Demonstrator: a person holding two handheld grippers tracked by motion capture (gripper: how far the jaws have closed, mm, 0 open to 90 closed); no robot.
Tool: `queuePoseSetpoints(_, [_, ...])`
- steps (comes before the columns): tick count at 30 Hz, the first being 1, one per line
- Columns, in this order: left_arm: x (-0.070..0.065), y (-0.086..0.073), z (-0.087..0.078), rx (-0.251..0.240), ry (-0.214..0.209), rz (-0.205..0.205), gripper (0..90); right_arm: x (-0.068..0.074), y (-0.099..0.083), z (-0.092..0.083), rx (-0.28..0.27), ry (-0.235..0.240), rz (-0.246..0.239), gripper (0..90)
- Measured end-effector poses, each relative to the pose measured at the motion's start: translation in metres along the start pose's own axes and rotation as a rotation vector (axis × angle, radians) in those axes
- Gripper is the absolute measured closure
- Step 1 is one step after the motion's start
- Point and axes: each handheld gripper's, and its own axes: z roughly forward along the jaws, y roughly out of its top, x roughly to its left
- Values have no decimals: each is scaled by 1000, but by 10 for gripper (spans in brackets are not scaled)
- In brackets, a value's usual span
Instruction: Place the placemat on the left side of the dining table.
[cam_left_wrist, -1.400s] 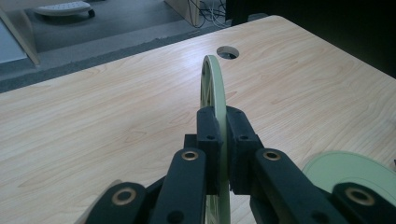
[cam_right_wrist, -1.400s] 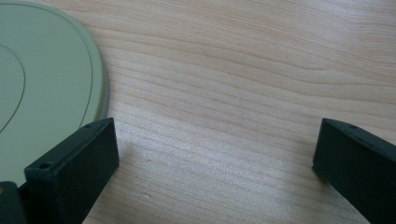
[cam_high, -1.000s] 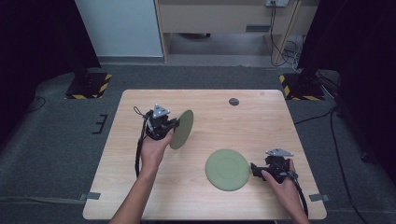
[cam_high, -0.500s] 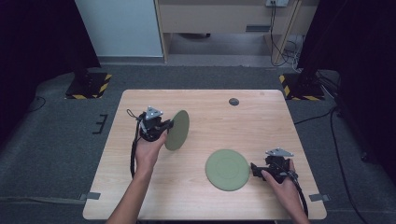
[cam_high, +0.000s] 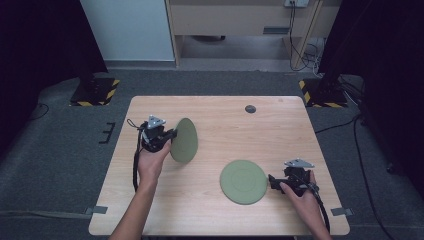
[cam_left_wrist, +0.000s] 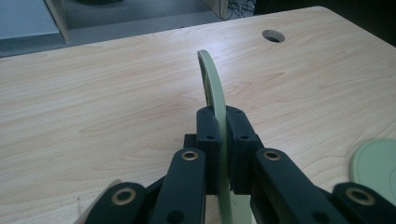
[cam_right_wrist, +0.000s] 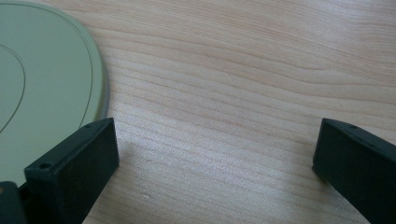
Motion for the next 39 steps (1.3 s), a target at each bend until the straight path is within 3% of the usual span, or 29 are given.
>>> queuePoseSetpoints(13, [17,-11,-3,1,16,-39,853,0,0,0,0,0,-1,5])
queuePoseSetpoints(39, [39,-30,-6,20,42,-72,853,0,0,0,0,0,-2,5])
